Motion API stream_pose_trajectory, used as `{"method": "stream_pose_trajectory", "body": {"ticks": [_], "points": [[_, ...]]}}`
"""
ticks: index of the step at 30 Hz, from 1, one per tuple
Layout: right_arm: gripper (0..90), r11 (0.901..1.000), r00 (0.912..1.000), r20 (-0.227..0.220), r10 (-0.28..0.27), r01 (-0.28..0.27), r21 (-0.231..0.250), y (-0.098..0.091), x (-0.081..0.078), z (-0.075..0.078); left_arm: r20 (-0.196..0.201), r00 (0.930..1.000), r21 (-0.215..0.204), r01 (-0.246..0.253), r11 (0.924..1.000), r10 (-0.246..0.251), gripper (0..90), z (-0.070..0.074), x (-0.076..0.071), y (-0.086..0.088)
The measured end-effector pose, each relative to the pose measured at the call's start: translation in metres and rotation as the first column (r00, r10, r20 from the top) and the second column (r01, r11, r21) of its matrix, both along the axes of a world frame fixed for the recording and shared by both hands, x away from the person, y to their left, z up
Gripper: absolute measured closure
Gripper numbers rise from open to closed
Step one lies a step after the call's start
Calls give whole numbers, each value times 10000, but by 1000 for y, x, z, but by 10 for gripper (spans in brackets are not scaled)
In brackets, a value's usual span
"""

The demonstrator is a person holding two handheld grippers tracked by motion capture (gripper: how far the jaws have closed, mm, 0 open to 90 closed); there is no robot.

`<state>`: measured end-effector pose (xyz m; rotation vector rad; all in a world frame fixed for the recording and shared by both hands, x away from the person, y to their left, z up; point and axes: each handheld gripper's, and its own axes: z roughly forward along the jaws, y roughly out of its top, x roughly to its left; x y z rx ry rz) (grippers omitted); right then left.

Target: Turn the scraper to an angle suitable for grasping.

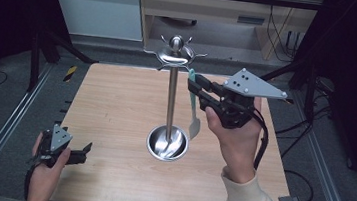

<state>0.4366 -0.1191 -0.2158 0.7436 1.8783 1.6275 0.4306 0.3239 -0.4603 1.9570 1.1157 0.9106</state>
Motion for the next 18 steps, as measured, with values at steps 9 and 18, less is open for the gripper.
{"method": "stream_pose_trajectory", "body": {"ticks": [9,18], "points": [[743,9999,10000,-76,13,-12,125,2,5,-1,-5,10000,36,15,10000,-15,25,0,0,0],[743,9998,9999,-149,41,-38,210,4,8,-4,-7,10000,25,11,10000,-11,25,0,0,0]]}}
